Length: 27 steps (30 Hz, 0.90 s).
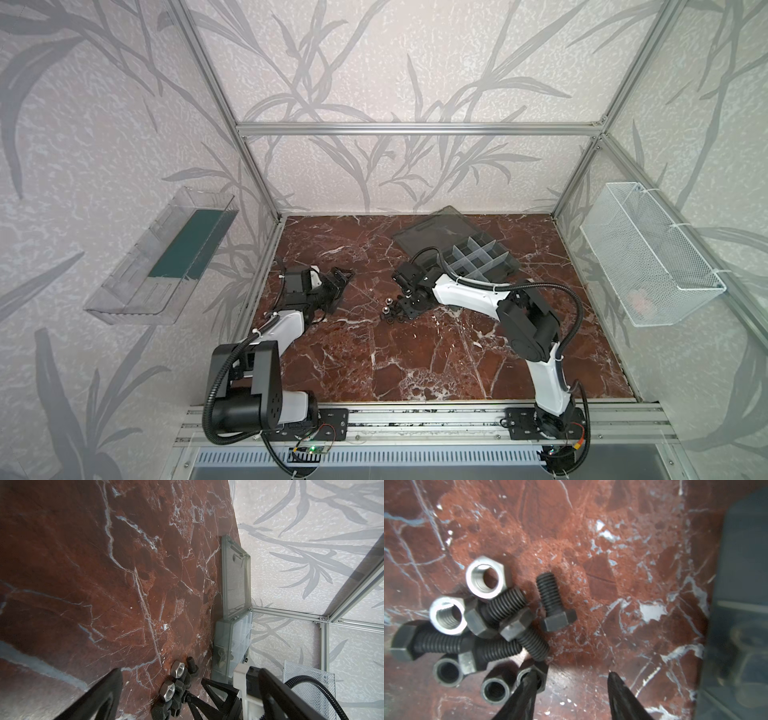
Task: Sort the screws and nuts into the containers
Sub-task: 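Lower the right gripper and grasp another black hex nut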
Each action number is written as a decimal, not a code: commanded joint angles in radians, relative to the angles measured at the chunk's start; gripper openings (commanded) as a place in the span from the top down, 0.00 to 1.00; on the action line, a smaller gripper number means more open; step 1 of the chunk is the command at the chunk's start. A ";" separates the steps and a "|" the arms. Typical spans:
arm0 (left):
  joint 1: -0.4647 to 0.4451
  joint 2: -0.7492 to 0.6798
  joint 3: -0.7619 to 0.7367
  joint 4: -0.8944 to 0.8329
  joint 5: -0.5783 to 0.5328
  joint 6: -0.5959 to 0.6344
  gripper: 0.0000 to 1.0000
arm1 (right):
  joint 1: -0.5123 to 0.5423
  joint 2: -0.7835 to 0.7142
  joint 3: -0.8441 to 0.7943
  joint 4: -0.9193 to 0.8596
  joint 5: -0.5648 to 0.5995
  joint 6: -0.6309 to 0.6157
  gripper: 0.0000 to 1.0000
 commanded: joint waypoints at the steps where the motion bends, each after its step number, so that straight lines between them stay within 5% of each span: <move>1: 0.005 0.001 -0.004 0.017 0.008 -0.009 0.01 | -0.009 -0.022 -0.042 -0.080 0.055 0.005 0.45; 6: 0.005 -0.002 -0.004 0.014 0.008 -0.009 0.01 | -0.019 -0.040 -0.042 -0.112 0.100 0.000 0.45; 27: 0.005 -0.008 -0.009 0.008 0.005 -0.006 0.00 | -0.018 -0.126 -0.101 0.022 -0.100 -0.014 0.40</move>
